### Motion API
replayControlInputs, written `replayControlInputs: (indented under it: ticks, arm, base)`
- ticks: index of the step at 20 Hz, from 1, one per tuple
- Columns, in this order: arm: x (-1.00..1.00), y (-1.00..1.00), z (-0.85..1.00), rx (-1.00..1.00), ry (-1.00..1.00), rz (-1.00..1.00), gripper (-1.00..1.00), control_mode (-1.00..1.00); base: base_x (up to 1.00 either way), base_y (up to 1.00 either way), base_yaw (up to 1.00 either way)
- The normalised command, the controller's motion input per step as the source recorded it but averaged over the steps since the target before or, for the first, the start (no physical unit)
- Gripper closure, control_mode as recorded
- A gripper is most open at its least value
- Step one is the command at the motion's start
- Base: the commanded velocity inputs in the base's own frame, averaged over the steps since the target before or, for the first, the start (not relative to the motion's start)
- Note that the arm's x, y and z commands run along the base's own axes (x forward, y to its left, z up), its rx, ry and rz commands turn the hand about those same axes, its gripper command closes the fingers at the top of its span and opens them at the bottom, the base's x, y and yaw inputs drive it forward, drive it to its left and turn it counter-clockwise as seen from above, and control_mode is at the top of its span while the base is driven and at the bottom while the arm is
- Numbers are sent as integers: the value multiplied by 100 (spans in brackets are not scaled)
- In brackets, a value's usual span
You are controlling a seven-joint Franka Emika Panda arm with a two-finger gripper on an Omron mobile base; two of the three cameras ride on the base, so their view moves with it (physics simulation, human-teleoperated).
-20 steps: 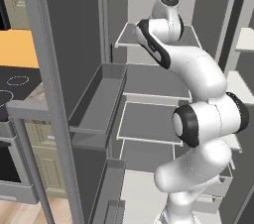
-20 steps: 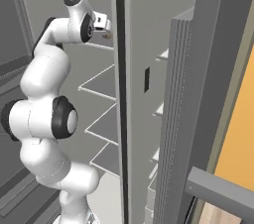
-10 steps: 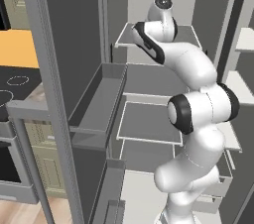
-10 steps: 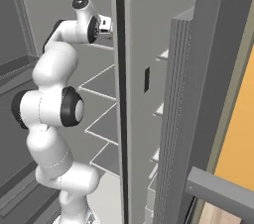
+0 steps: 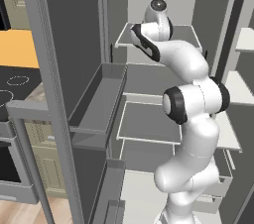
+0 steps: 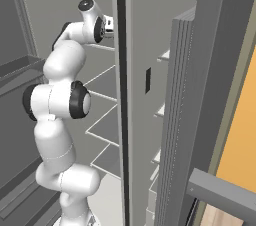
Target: Gather the garlic and mushroom from the fridge and place them on a tray on the dining counter. Then gather the chicken drumstick and fish from the fridge and place them on the other tray.
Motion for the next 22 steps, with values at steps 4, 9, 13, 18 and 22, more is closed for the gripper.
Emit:
replayControlInputs:
  ticks: [4, 9, 13, 18, 22]
  arm:
    - [44, 0, -13, 0, 2, -2, -100, -100]
    - [24, 0, -17, 0, 2, 0, -100, -100]
    - [24, 0, -23, 0, 1, 0, 100, -100]
    - [7, -1, -34, 0, 0, 0, 100, -100]
    - [-24, 0, -24, 0, -1, 0, 100, -100]
  base:
    - [0, 0, 0]
    - [0, 0, 0]
    - [0, 0, 0]
    - [0, 0, 0]
    - [0, 0, 0]
